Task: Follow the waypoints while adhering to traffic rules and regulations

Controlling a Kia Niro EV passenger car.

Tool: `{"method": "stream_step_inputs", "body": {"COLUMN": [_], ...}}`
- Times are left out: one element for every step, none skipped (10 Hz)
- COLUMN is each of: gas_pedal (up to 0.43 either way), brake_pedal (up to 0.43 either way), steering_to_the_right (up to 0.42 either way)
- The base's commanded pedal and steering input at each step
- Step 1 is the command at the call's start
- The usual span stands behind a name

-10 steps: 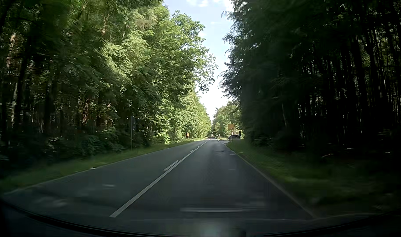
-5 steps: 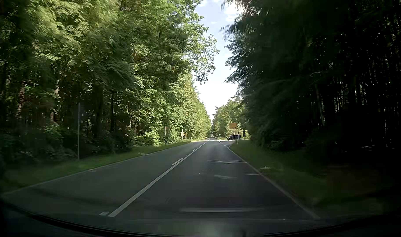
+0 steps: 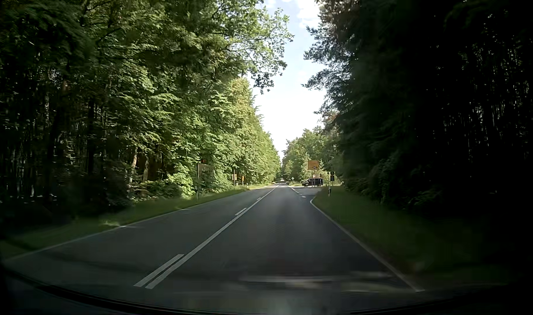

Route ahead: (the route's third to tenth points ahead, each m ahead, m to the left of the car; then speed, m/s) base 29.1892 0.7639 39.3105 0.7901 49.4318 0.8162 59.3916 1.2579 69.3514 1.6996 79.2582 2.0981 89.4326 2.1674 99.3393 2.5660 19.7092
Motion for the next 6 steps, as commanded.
{"method": "stream_step_inputs", "body": {"gas_pedal": [0.020,0.020,0.020,0.020,0.020,0.020], "brake_pedal": [0.030,0.030,0.030,0.030,0.037,0.030], "steering_to_the_right": [0.000,0.000,0.000,0.000,0.000,0.000]}}
